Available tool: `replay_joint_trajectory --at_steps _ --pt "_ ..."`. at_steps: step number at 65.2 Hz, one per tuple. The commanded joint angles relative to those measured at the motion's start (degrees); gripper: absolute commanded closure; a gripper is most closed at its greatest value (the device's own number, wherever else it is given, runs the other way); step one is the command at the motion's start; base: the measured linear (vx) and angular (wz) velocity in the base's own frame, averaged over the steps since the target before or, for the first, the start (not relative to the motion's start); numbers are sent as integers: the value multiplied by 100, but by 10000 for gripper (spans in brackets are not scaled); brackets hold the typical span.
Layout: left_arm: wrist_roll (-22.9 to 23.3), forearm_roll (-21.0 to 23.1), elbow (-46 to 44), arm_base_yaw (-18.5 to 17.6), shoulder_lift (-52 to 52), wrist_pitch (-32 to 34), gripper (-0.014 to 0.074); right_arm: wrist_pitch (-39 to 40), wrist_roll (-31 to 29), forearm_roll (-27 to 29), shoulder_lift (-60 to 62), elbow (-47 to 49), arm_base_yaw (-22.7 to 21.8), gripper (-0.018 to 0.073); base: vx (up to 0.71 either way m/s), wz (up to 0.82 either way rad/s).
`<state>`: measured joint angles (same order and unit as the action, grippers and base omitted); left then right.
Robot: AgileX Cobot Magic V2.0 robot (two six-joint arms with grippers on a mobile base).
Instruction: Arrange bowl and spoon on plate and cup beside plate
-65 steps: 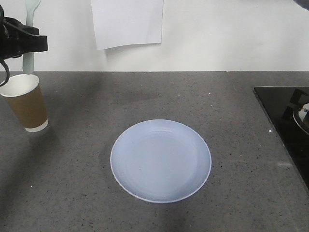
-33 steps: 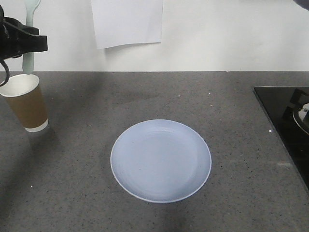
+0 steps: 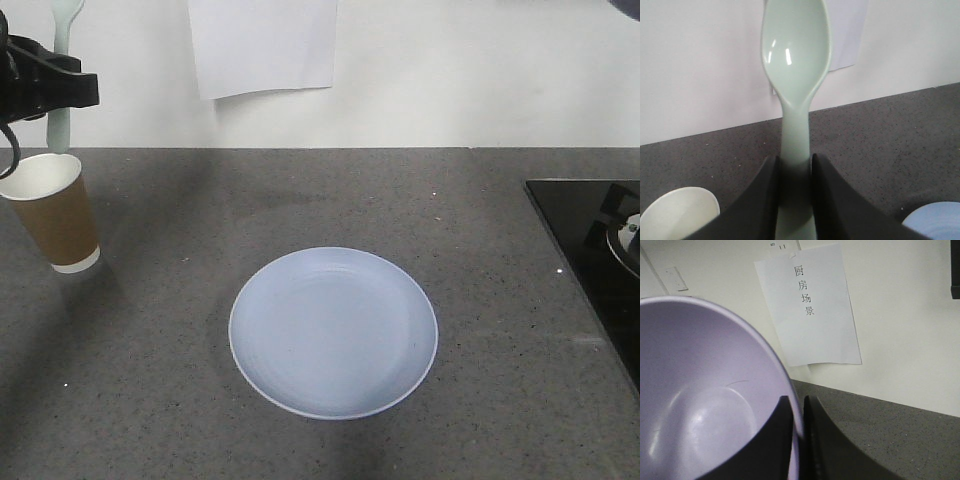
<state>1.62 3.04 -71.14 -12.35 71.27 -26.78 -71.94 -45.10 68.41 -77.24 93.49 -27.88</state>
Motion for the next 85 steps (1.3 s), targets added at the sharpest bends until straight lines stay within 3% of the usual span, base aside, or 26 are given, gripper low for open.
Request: replay_joint_trajectory --at_steps 1,85 --pt "21 67 -155 -26 -165 379 602 -139 -51 395 161 150 -25 564 0 0" --pt "21 67 -155 -26 -165 379 602 -139 -51 395 161 150 -25 564 0 0"
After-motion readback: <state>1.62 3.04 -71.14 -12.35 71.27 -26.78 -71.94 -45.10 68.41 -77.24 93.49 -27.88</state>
